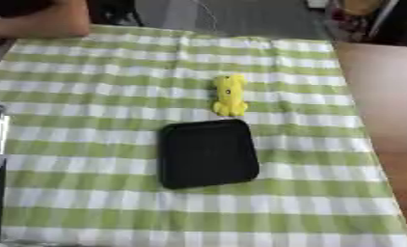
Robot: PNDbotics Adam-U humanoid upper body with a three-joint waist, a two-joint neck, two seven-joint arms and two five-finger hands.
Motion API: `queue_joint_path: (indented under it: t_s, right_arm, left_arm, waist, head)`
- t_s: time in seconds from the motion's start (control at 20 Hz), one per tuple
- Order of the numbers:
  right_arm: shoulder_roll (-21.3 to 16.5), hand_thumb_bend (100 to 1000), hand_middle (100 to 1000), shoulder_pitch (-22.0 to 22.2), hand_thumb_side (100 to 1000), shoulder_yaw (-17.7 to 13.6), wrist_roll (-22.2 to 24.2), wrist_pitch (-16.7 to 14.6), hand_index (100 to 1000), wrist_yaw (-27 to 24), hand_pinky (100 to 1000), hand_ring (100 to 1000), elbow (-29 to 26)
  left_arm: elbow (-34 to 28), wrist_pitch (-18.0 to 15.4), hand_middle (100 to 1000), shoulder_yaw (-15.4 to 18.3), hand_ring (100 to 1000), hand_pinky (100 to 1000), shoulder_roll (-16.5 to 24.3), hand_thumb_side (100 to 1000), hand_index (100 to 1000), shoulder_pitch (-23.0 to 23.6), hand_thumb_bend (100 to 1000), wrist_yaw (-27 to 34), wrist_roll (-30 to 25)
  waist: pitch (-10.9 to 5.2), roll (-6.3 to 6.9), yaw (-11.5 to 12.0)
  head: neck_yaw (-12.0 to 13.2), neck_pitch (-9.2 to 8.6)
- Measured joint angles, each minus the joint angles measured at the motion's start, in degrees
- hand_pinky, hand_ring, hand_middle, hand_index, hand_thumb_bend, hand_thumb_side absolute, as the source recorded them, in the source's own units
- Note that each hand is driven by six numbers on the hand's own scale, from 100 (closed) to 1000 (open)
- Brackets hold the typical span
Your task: Pick up objects on the table and place them in the box.
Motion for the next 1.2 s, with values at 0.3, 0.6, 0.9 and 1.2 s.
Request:
queue_joint_path:
  t_s: [0.3, 0.6, 0.9, 1.2]
  right_arm:
    - [-3.9, 767, 801, -6.4, 916, 3.0, 3.4, -1.3, 920, 0.6, 629, 719, 4.4]
    - [-4.7, 774, 802, -9.1, 910, 4.2, 4.9, -2.6, 921, 1.1, 631, 720, 7.4]
    - [-4.7, 785, 802, -9.6, 879, 4.7, 5.6, -3.0, 921, 1.1, 631, 720, 8.8]
    - [-4.7, 814, 804, -13.0, 784, 6.0, 7.5, -3.1, 920, 1.5, 632, 721, 12.3]
  left_arm:
    - [0.0, -0.3, 738, -0.3, 561, 484, 0.0, 822, 870, 0.0, 349, 0.3, -0.4]
    - [0.0, -0.5, 739, -0.4, 561, 485, 0.0, 822, 870, 0.0, 348, 0.4, -0.7]
    - [0.0, -0.6, 740, -0.4, 562, 486, 0.0, 824, 870, 0.0, 349, 0.4, -0.9]
    - [0.0, -0.6, 740, -0.6, 562, 486, 0.0, 825, 870, 0.1, 352, 0.4, -1.4]
  waist:
    - [-0.30, -0.17, 0.6]
    - [-0.30, -0.18, 0.7]
    - [-0.30, -0.19, 0.9]
    - [-0.41, -0.19, 1.0]
  head:
    - [0.0, 0.00]
    - [-0.5, 0.00]
    - [-0.5, -0.17]
    - [-0.6, -0.44]
